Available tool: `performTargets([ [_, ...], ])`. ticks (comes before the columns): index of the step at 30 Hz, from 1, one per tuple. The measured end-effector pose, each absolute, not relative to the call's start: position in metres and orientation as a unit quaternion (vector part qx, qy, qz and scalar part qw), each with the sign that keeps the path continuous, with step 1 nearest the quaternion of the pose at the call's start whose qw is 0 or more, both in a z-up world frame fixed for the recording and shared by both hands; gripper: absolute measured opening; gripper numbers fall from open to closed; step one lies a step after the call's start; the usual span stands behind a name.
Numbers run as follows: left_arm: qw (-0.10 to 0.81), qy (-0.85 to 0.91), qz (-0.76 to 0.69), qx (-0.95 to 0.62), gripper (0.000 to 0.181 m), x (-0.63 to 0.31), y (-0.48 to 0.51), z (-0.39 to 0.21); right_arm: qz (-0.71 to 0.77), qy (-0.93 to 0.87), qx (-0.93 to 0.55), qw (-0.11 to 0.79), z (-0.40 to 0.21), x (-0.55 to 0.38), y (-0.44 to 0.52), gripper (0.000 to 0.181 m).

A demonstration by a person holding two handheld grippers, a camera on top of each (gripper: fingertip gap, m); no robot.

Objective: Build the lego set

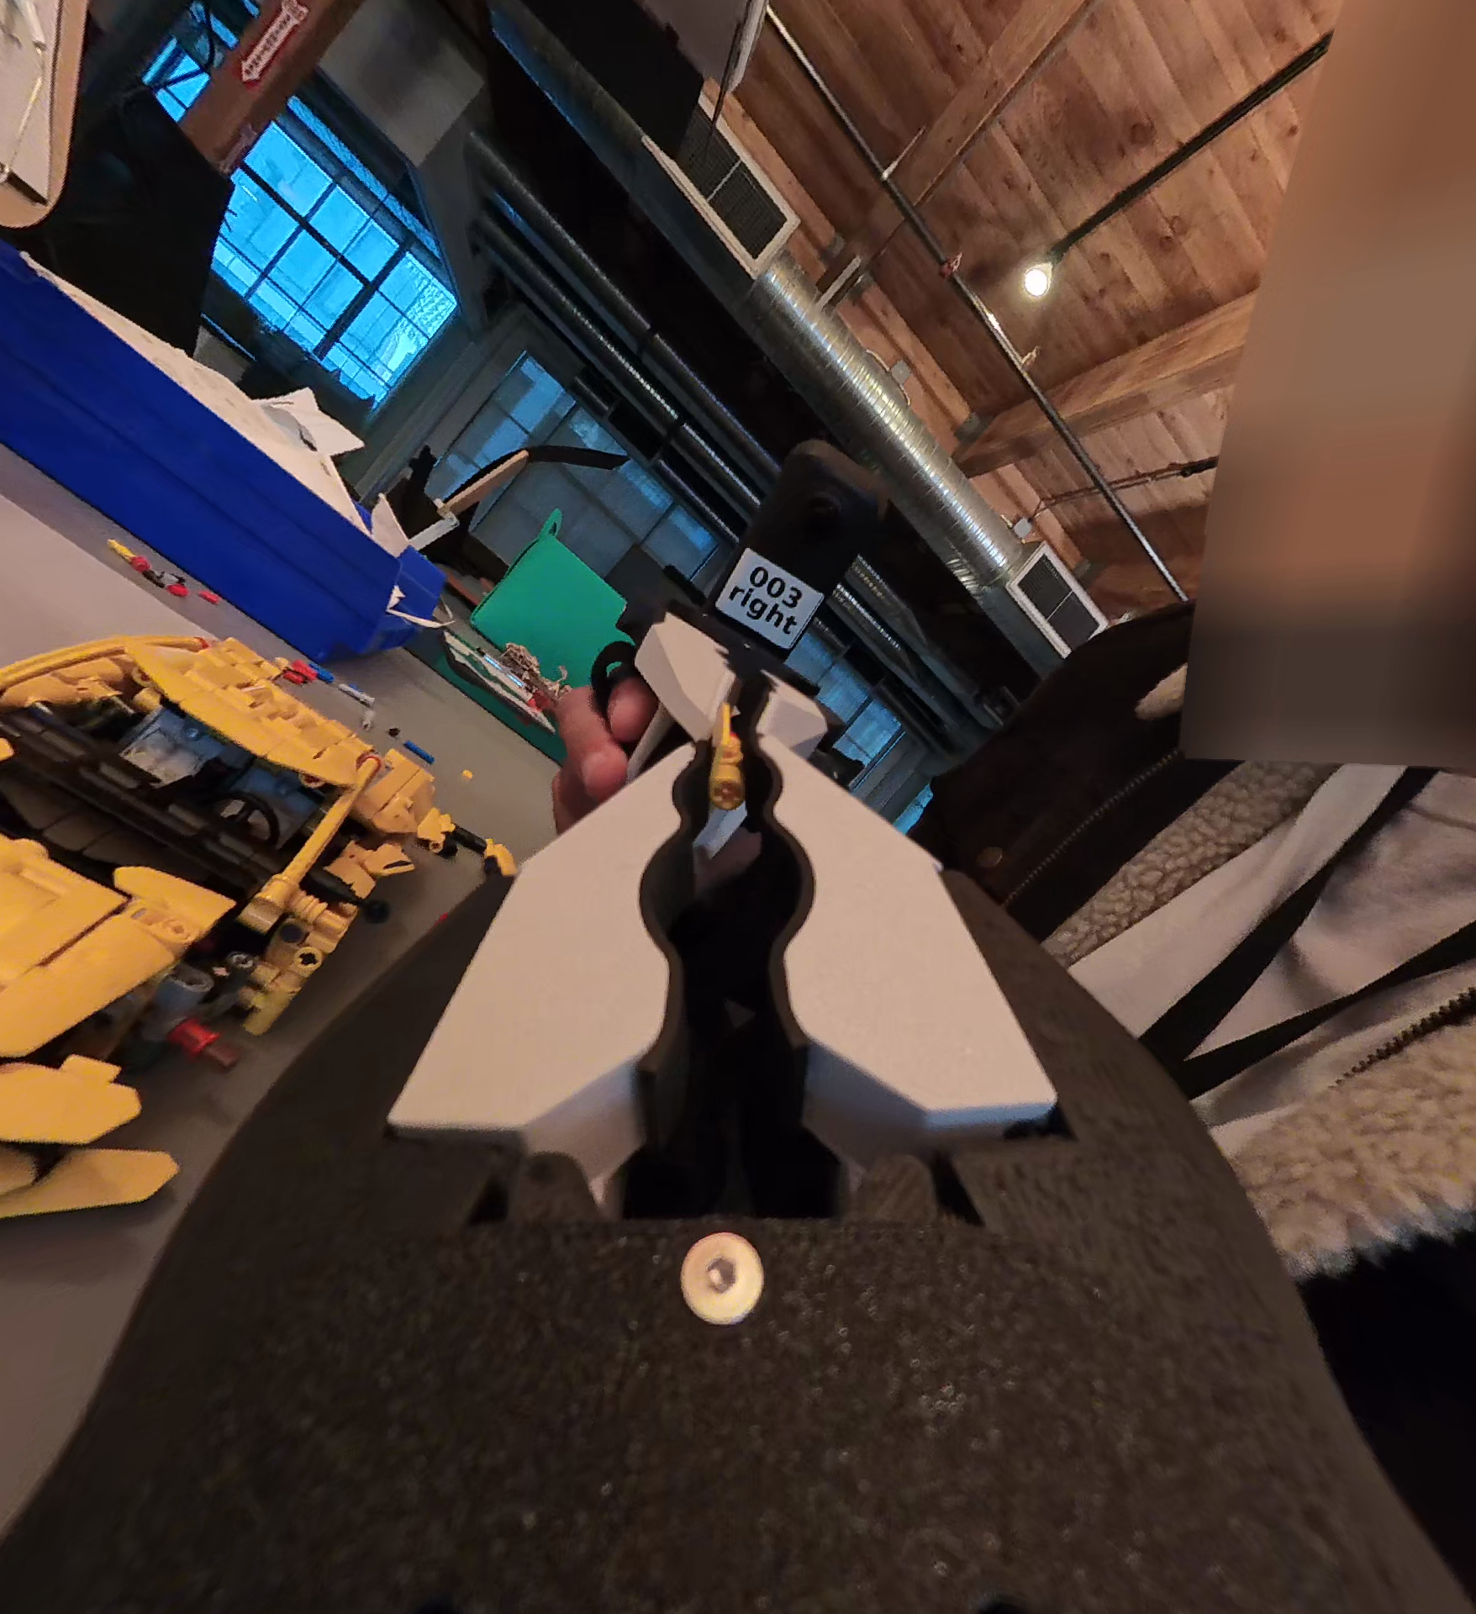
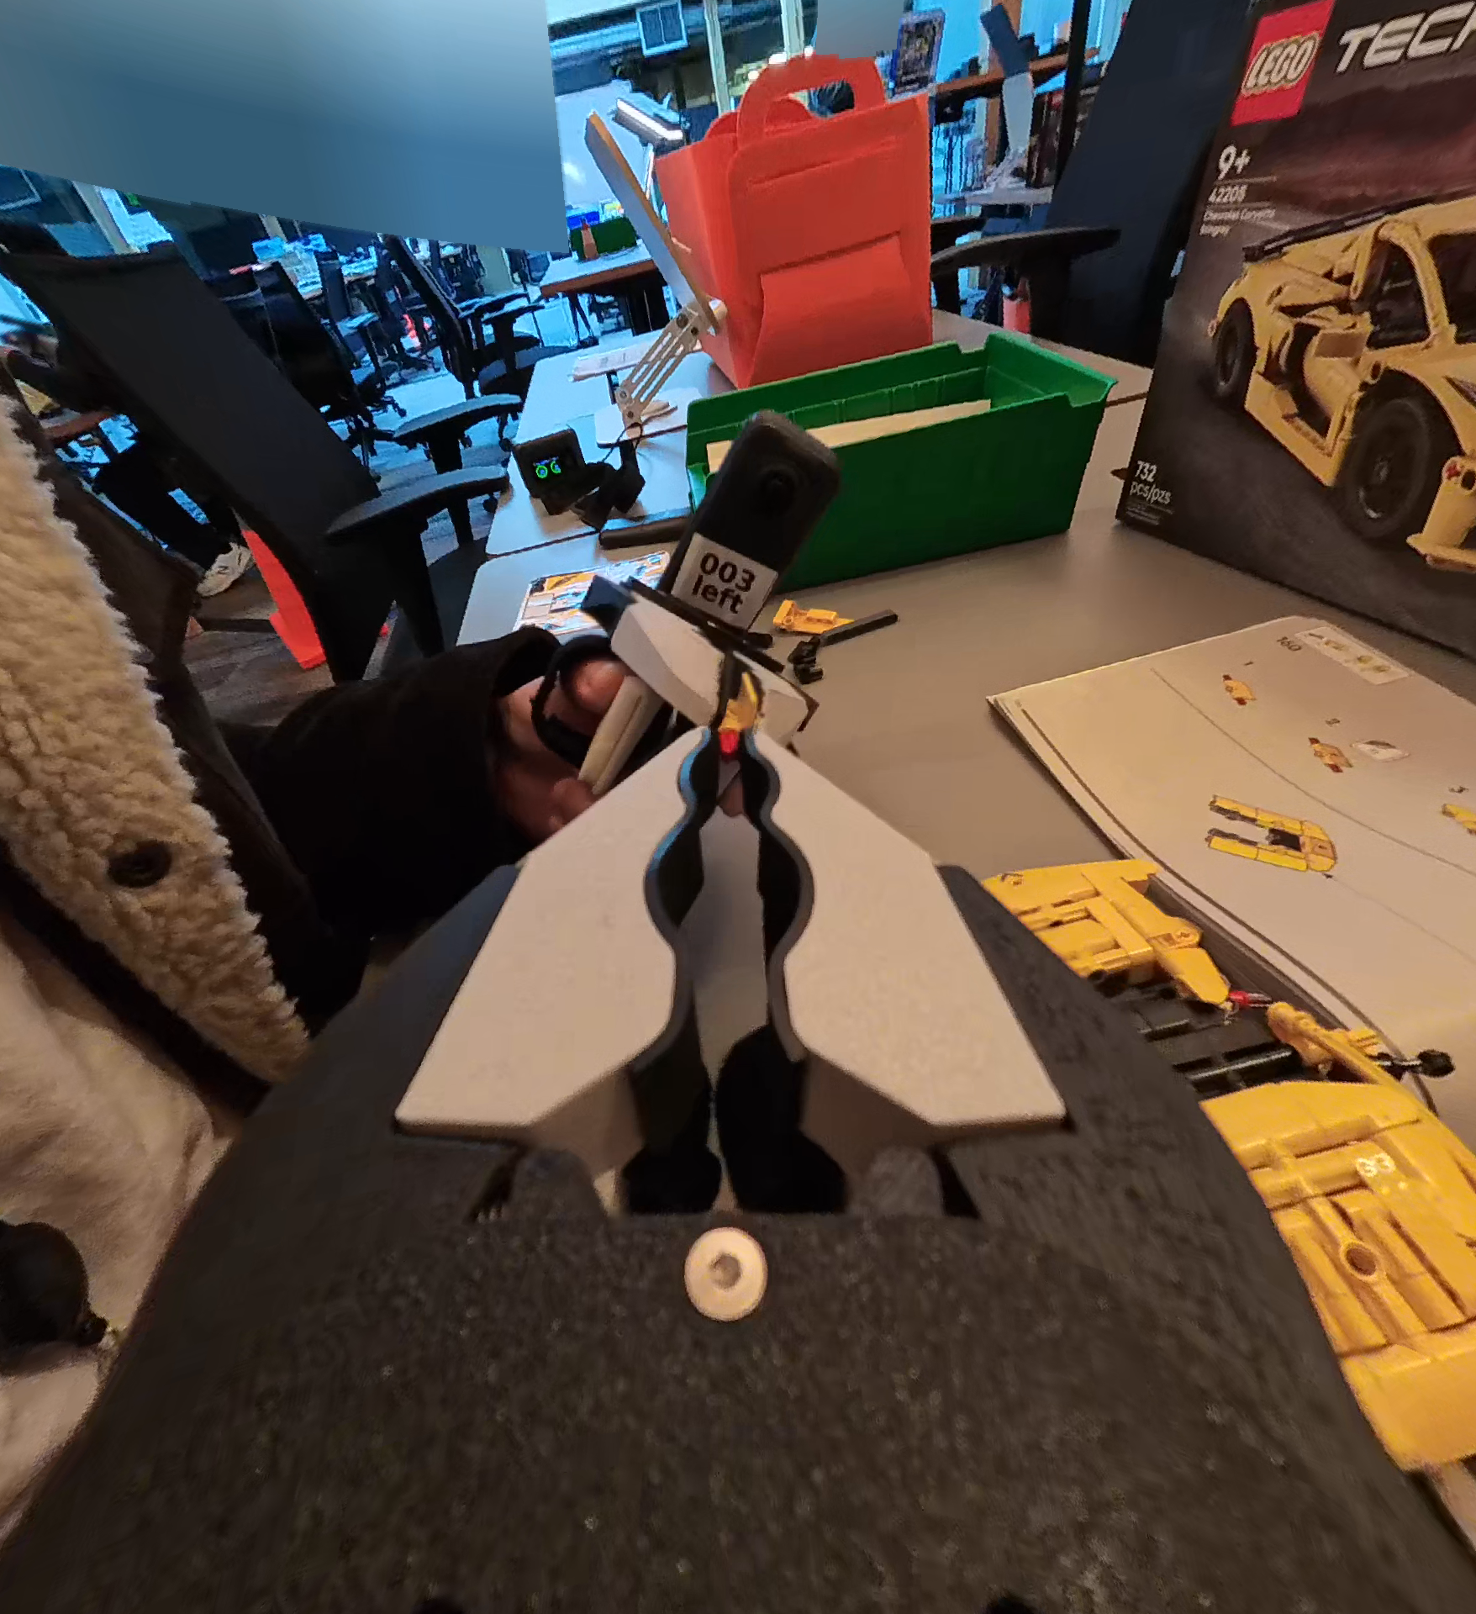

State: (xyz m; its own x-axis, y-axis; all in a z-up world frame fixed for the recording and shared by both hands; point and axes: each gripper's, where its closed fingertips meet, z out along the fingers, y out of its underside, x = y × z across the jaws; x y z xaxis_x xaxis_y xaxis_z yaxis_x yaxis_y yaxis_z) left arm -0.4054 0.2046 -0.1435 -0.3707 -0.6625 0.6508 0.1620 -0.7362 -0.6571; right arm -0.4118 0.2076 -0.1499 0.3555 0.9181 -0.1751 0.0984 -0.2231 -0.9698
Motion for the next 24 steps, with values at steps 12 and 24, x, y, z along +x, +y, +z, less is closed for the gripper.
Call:
performTargets([
  [12,0.255,0.264,-0.787,-0.495,0.007,-0.4049,0.1994,-0.1440,0.404,-0.395,-0.667,0.486,-0.1497,-0.4080,0.2017,0.004],
  [24,0.257,0.260,-0.792,-0.489,0.007,-0.4036,0.1968,-0.1429,0.399,-0.407,-0.655,0.496,-0.1495,-0.4091,0.1999,0.003],
])
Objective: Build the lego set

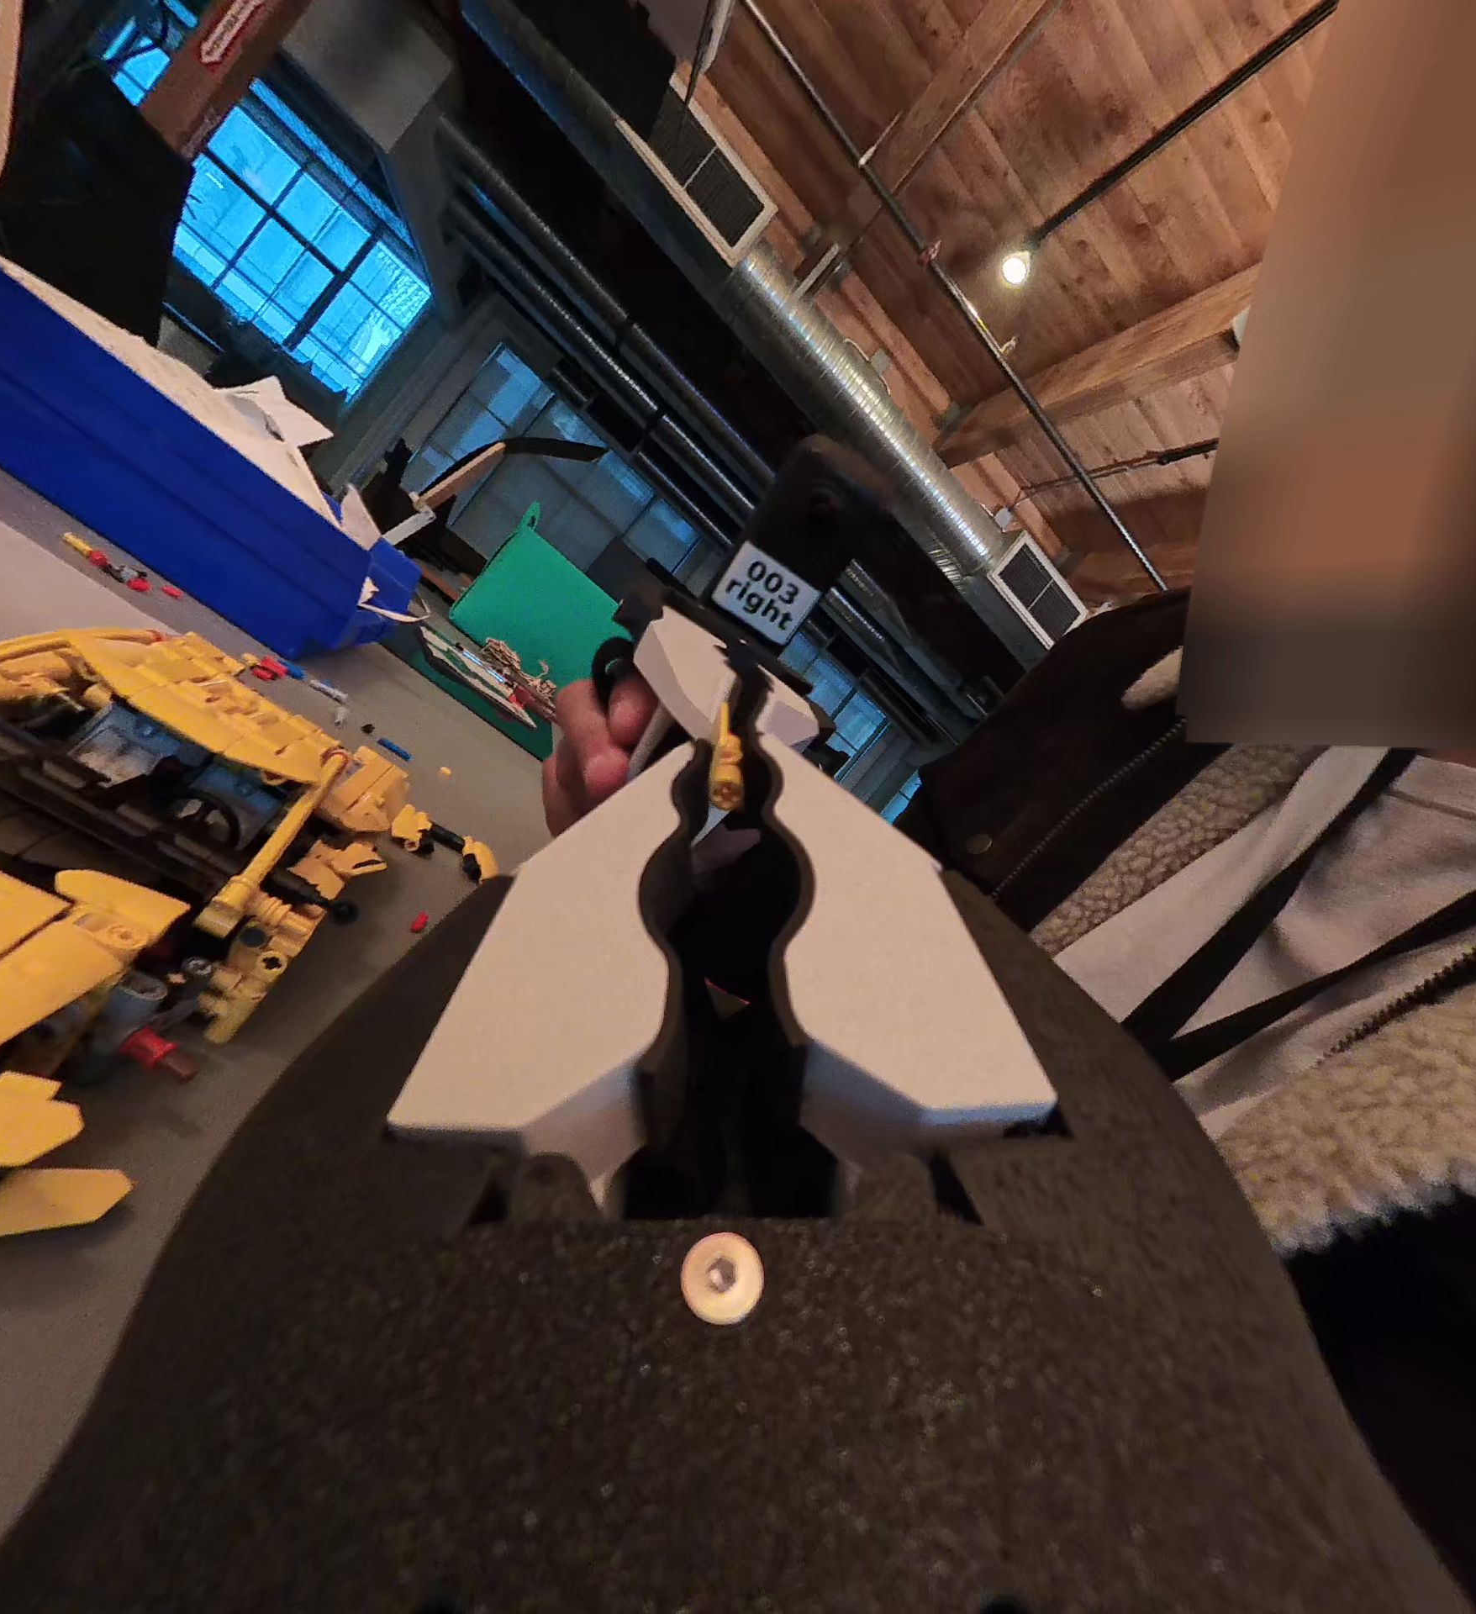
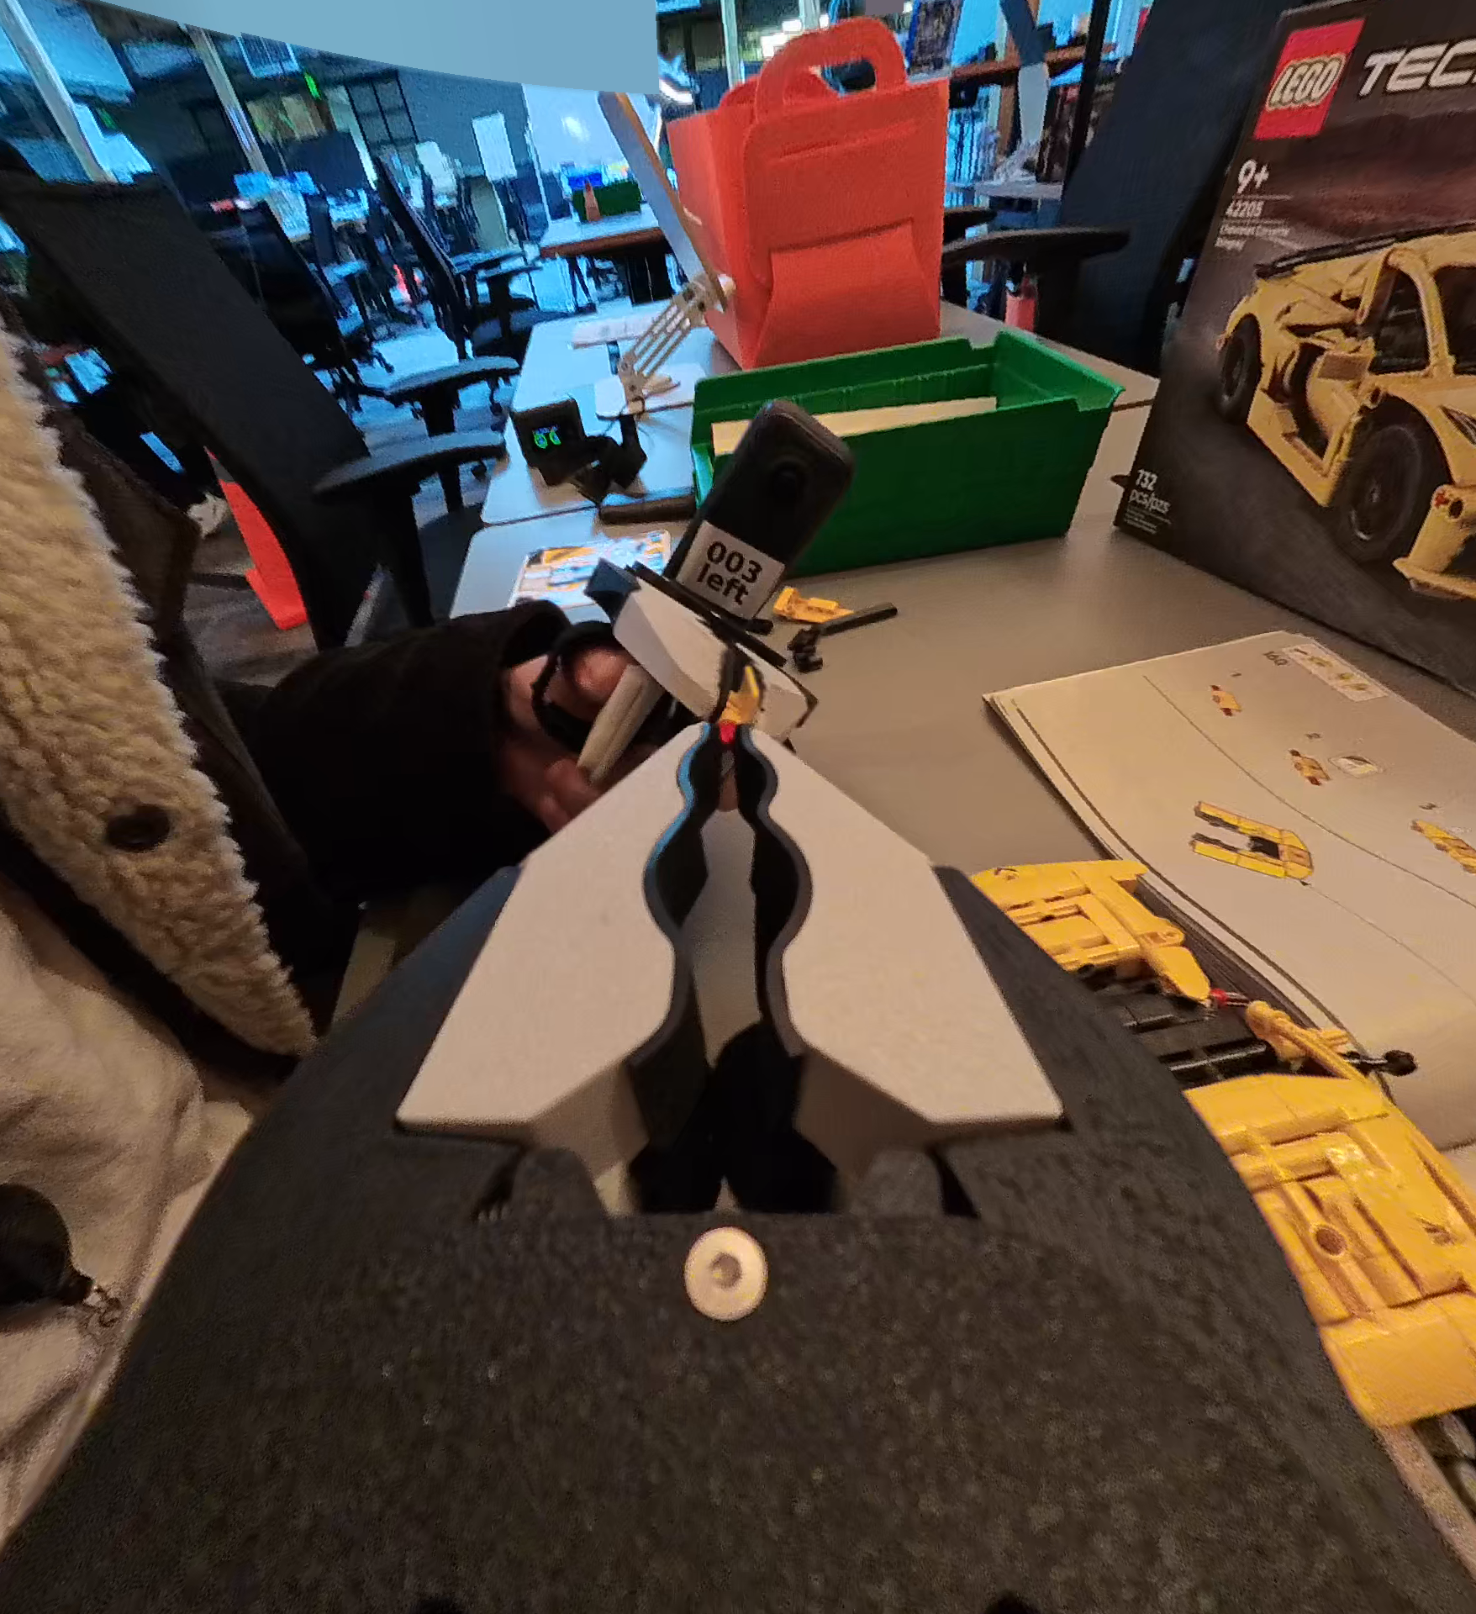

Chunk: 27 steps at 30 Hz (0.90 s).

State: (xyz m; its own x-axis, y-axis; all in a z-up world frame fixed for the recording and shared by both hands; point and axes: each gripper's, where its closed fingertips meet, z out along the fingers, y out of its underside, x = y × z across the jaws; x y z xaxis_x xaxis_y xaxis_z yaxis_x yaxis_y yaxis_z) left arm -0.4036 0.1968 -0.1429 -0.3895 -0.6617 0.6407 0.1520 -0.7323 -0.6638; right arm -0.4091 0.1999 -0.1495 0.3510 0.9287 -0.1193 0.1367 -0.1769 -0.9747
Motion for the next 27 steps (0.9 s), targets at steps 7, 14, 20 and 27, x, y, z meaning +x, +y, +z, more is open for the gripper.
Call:
performTargets([
  [7,0.254,0.263,-0.779,-0.509,0.007,-0.398,0.200,-0.147,0.440,-0.361,-0.669,0.478,-0.154,-0.403,0.203,0.003],
  [14,0.256,0.244,-0.780,-0.517,0.005,-0.401,0.208,-0.147,0.518,-0.293,-0.667,0.449,-0.156,-0.382,0.201,0.003],
  [20,0.249,0.269,-0.761,-0.535,0.006,-0.392,0.202,-0.156,0.500,-0.320,-0.663,0.456,-0.159,-0.377,0.190,0.003],
  [27,0.241,0.325,-0.733,-0.547,0.005,-0.381,0.184,-0.164,0.480,-0.350,-0.672,0.443,-0.169,-0.373,0.186,0.004],
])
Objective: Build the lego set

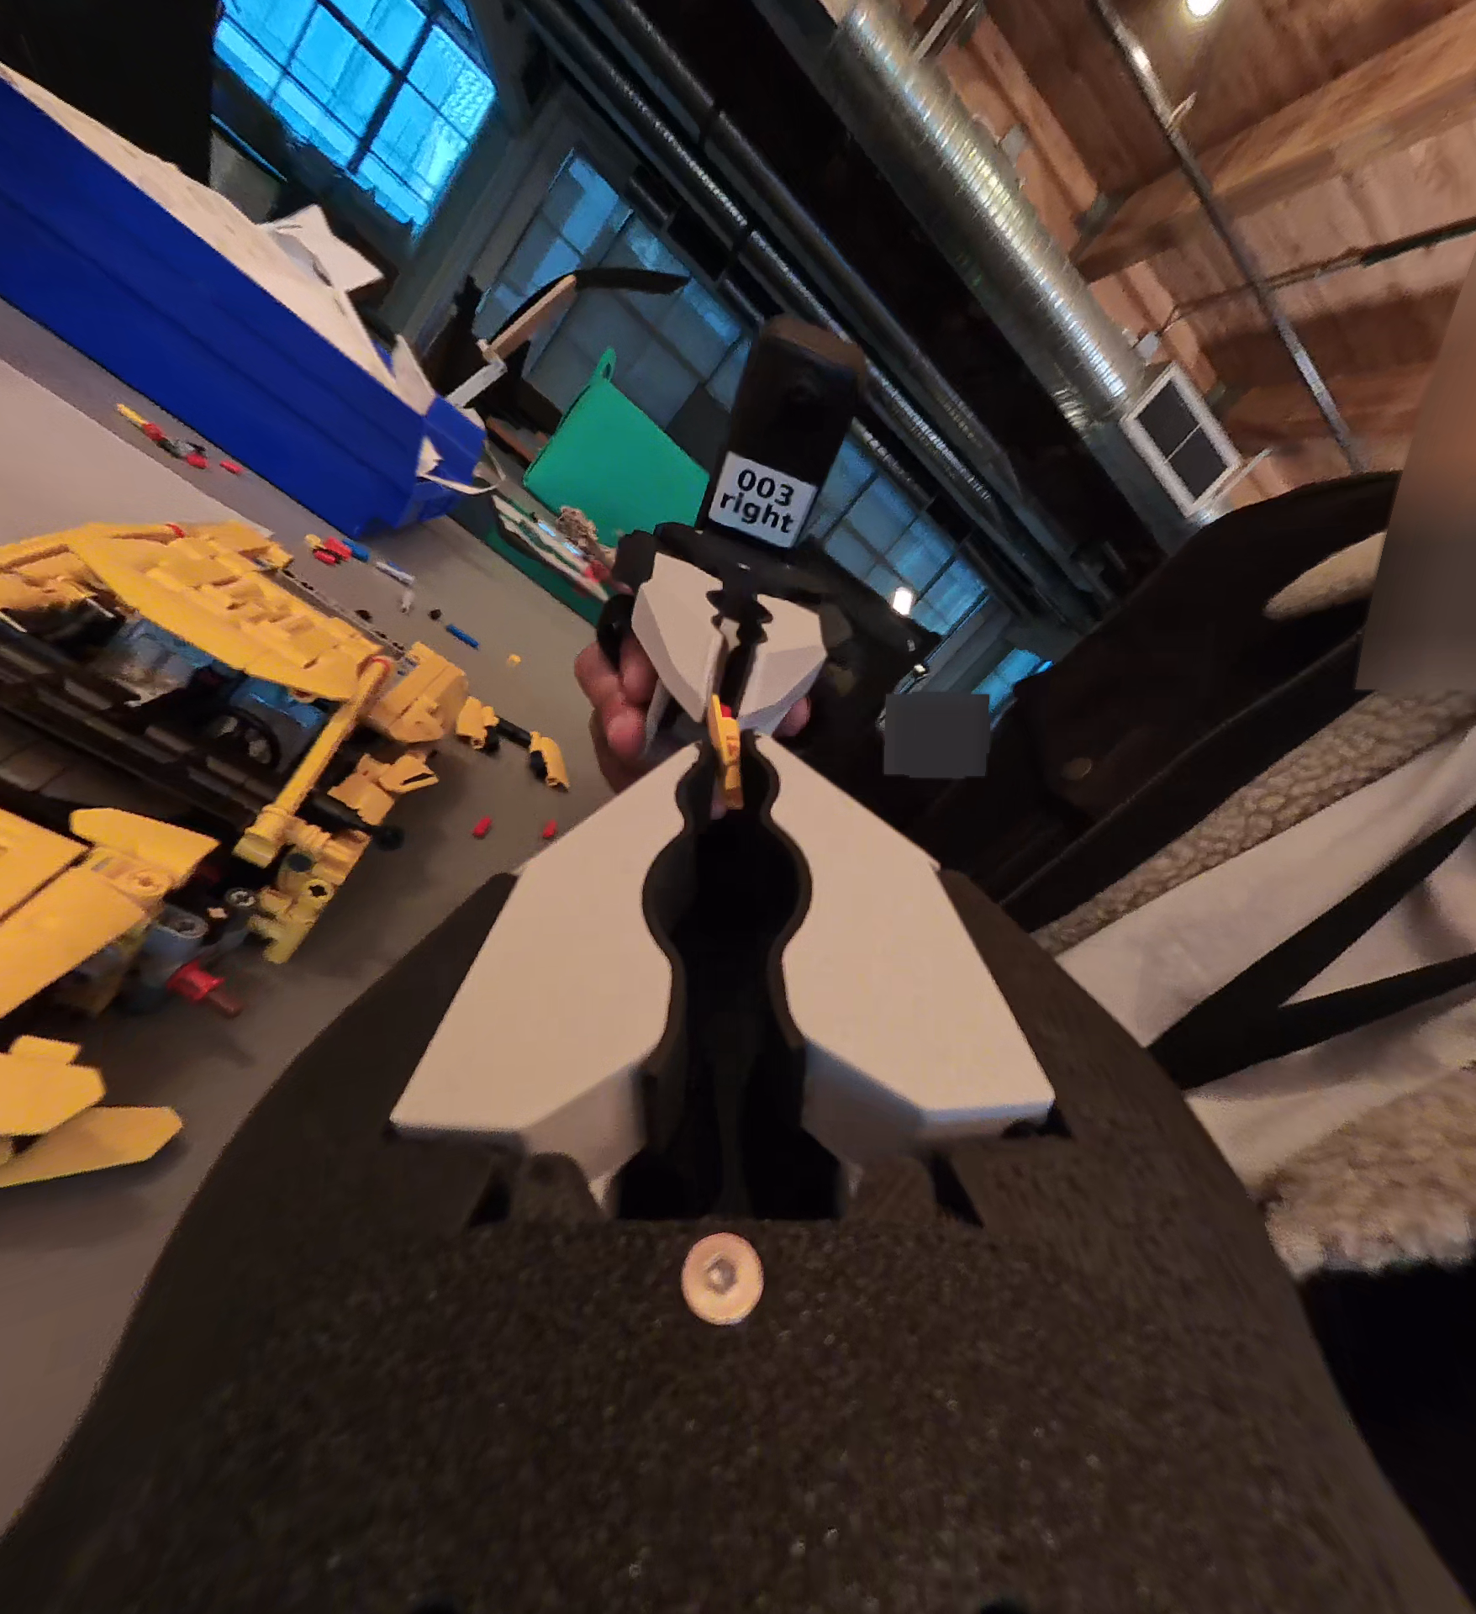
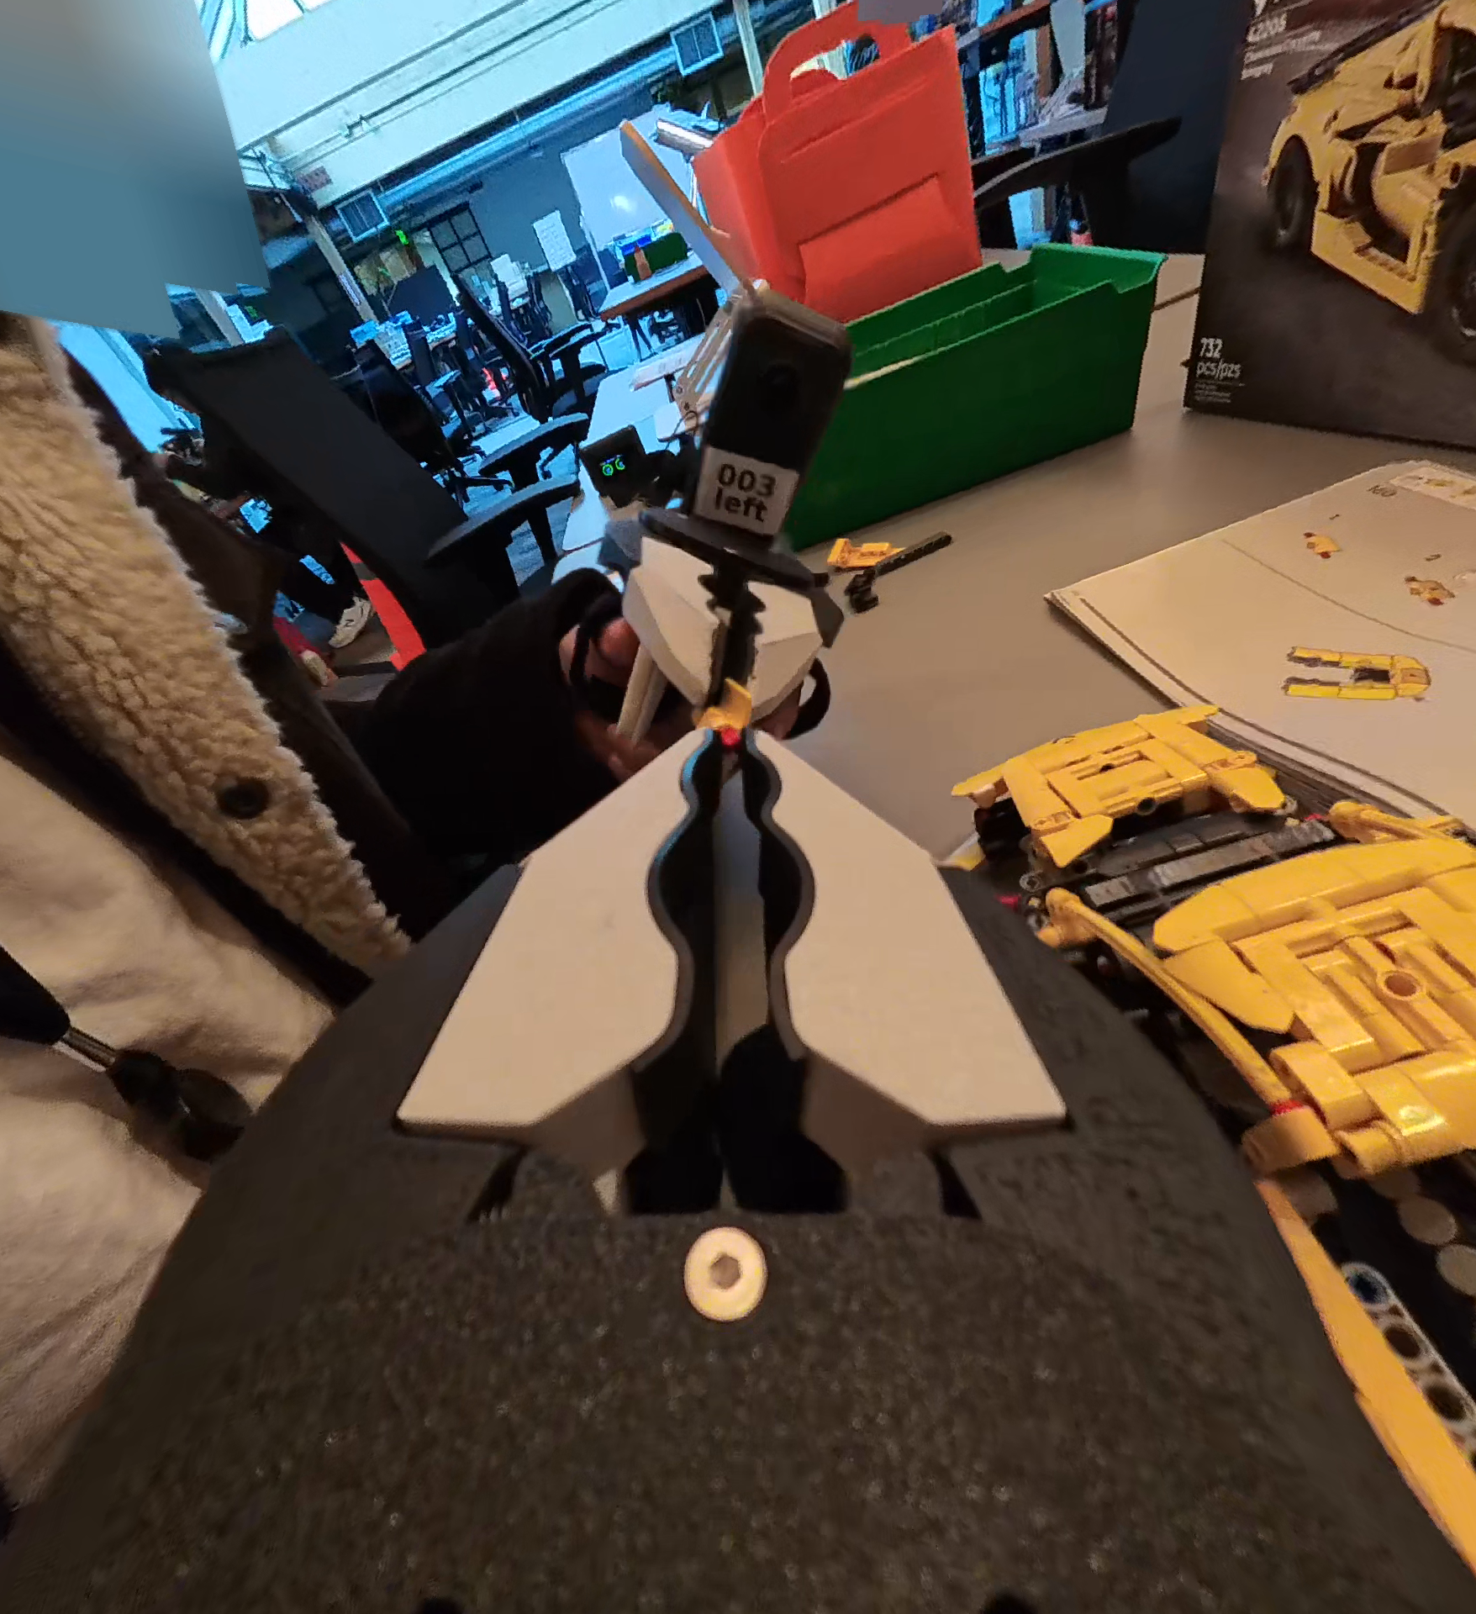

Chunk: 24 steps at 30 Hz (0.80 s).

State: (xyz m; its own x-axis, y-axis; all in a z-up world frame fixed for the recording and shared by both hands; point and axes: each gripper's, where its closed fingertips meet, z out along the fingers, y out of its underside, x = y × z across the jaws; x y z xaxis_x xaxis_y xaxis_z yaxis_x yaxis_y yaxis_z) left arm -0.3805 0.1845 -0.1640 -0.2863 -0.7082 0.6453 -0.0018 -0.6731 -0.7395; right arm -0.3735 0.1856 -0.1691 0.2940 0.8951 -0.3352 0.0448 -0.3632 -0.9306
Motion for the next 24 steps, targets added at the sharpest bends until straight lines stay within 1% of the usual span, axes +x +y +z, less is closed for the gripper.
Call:
performTargets([
  [2,0.251,0.327,-0.723,-0.553,0.004,-0.378,0.186,-0.166,0.496,-0.324,-0.682,0.429,-0.173,-0.369,0.189,0.004],
  [4,0.263,0.329,-0.718,-0.554,0.000,-0.376,0.187,-0.164,0.536,-0.286,-0.680,0.411,-0.173,-0.367,0.189,0.024],
  [5,0.269,0.333,-0.712,-0.557,0.000,-0.374,0.187,-0.165,0.563,-0.267,-0.678,0.390,-0.173,-0.368,0.187,0.026],
  [6,0.270,0.341,-0.708,-0.557,0.000,-0.371,0.185,-0.165,0.585,-0.252,-0.678,0.367,-0.173,-0.369,0.184,0.026],
  [7,0.270,0.350,-0.704,-0.556,0.000,-0.368,0.182,-0.165,0.603,-0.245,-0.670,0.356,-0.172,-0.369,0.181,0.022],
  [8,0.274,0.353,-0.698,-0.559,0.000,-0.365,0.182,-0.166,0.612,-0.241,-0.664,0.356,-0.170,-0.369,0.179,0.014],
  [11,0.283,0.360,-0.690,-0.560,0.001,-0.353,0.179,-0.165,0.607,-0.233,-0.668,0.362,-0.172,-0.363,0.177,0.012],
  [12,0.295,0.360,-0.683,-0.562,0.001,-0.350,0.179,-0.164,0.612,-0.226,-0.663,0.366,-0.170,-0.358,0.177,0.008],
  [18,0.334,0.378,-0.644,-0.576,0.002,-0.326,0.175,-0.167,0.605,-0.209,-0.678,0.361,-0.174,-0.334,0.171,0.007],
  [21,0.321,0.400,-0.622,-0.592,0.002,-0.317,0.169,-0.175,0.575,-0.228,-0.699,0.358,-0.181,-0.322,0.166,0.007],
  [24,0.303,0.415,-0.626,-0.587,0.001,-0.312,0.160,-0.176,0.577,-0.233,-0.700,0.351,-0.180,-0.314,0.158,0.007],
])
